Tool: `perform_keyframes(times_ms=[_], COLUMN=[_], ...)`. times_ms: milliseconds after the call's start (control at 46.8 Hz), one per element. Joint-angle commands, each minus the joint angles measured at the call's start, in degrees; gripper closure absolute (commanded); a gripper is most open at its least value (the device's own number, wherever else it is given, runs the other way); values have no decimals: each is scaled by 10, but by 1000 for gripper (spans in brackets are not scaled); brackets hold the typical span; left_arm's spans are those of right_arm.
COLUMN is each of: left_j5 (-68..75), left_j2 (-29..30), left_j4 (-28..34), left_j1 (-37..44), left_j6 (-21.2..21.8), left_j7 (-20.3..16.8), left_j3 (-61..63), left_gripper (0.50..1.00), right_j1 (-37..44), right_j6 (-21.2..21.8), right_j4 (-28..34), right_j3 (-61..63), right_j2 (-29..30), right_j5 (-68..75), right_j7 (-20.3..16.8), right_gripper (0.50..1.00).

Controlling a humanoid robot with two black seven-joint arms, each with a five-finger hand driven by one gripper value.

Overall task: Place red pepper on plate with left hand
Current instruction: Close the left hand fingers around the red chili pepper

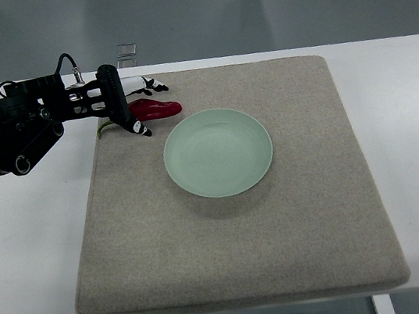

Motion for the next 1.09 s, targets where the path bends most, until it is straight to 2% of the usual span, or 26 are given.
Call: perform_keyframes(times_ms=[0, 107, 299, 364, 535, 599, 791, 1070], left_j5=[0, 0, 1, 1, 6, 7, 7, 5], left_j2=[0, 0, 0, 0, 0, 0, 0, 1], left_j4=[0, 0, -1, -1, -1, -1, -2, -2], left_j1=[0, 1, 0, 0, 0, -1, -1, -4], left_j6=[0, 0, 0, 0, 0, 0, 0, 0], left_j7=[0, 0, 0, 1, 0, 1, 1, 1], left_j3=[0, 0, 1, 1, 5, 13, 15, 14], left_gripper=[692, 703, 791, 801, 876, 883, 994, 1000], right_j1=[0, 0, 0, 0, 0, 0, 0, 0], right_j6=[0, 0, 0, 1, 0, 0, 1, 0], right_j4=[0, 0, 0, 0, 0, 0, 0, 0], right_j3=[0, 0, 0, 0, 0, 0, 0, 0], right_j2=[0, 0, 0, 0, 0, 0, 0, 0], right_j5=[0, 0, 0, 0, 0, 0, 0, 0], right_j7=[0, 0, 0, 0, 0, 0, 0, 0], right_gripper=[570, 572, 572, 570, 572, 572, 572, 572])
